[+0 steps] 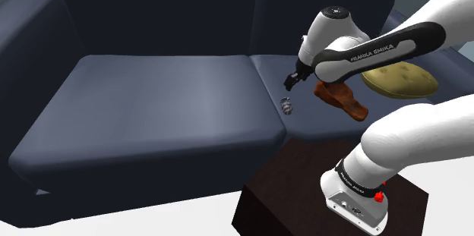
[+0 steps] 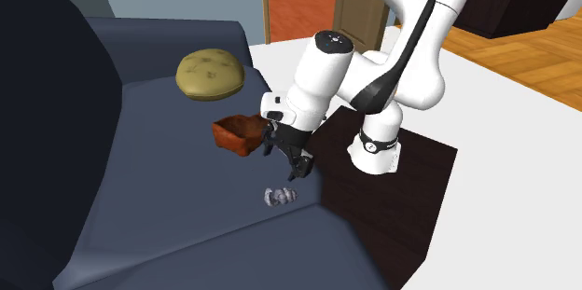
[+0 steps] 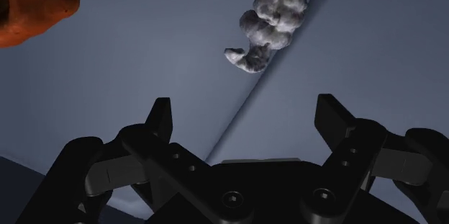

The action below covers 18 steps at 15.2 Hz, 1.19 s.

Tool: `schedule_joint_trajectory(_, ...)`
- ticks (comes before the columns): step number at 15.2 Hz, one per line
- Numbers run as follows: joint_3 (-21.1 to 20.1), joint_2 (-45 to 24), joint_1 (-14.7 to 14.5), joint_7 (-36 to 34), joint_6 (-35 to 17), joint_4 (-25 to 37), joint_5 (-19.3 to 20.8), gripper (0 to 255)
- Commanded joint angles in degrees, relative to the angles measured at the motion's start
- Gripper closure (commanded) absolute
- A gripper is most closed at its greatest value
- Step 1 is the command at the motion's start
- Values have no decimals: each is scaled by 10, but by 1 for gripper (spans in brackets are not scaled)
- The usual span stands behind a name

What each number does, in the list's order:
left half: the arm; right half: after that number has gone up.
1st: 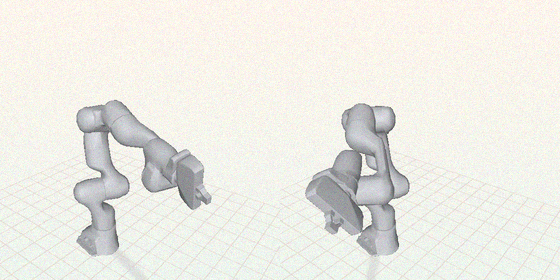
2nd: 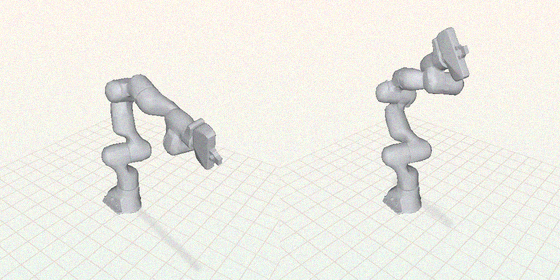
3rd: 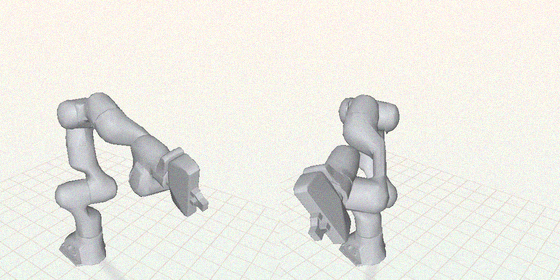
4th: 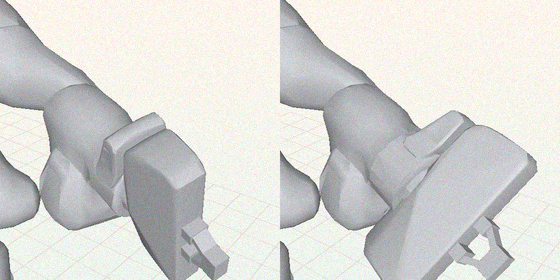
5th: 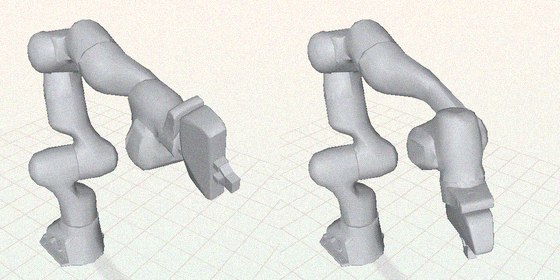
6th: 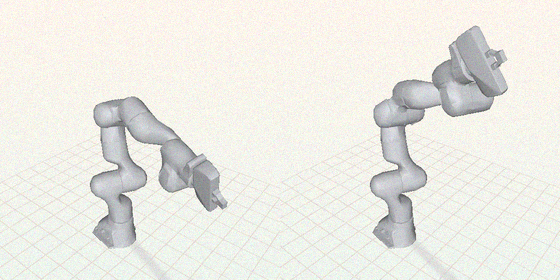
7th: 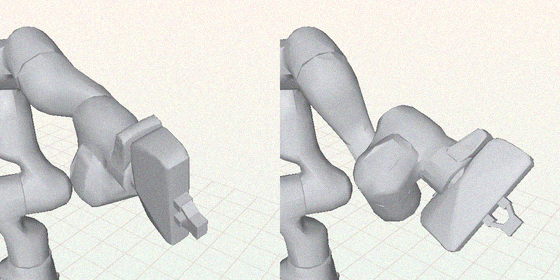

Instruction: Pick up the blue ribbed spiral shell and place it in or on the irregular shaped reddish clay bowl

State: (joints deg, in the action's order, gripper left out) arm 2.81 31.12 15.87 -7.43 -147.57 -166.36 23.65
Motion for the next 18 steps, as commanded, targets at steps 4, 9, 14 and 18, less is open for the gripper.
schedule_joint_trajectory(4, -53, -133, 138, -106, -167, 7, 165, 0)
schedule_joint_trajectory(9, -87, -200, 200, -185, -210, 31, 265, 0)
schedule_joint_trajectory(14, -101, -236, 230, -243, -224, 49, 336, 0)
schedule_joint_trajectory(18, -101, -236, 230, -243, -224, 49, 336, 0)
